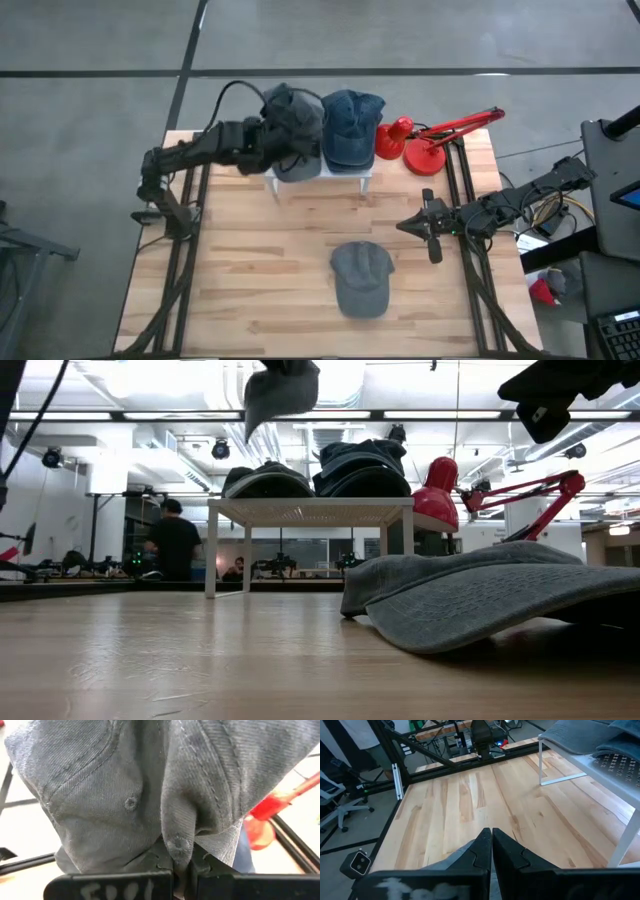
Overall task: Pick & Place hat
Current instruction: Stack the left gray cap on the gray cap on the shelf
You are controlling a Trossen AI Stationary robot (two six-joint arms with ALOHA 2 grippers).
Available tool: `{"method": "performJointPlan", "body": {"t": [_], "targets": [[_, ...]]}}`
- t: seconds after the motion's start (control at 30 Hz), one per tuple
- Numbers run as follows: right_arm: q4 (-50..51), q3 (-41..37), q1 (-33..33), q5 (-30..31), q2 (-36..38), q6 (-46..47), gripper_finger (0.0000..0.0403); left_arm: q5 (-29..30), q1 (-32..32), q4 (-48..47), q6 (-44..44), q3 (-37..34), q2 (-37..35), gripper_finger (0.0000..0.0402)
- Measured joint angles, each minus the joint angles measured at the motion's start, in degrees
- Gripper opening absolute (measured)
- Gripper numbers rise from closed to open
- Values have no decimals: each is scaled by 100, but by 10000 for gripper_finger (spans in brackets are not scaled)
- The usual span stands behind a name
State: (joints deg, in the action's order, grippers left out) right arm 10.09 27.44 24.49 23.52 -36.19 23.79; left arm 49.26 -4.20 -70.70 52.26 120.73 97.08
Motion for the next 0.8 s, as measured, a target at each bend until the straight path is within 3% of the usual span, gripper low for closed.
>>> {"method": "performJointPlan", "body": {"t": [0.3, 0.8], "targets": [[-1, 0, -2, 0, -1, 22, 13, -594, -759, -24, 206, 0, 423, 4], [0, 0, 0, 1, -2, 22, 13, -1011, -1033, -681, 1101, 29, 575, 4]]}}
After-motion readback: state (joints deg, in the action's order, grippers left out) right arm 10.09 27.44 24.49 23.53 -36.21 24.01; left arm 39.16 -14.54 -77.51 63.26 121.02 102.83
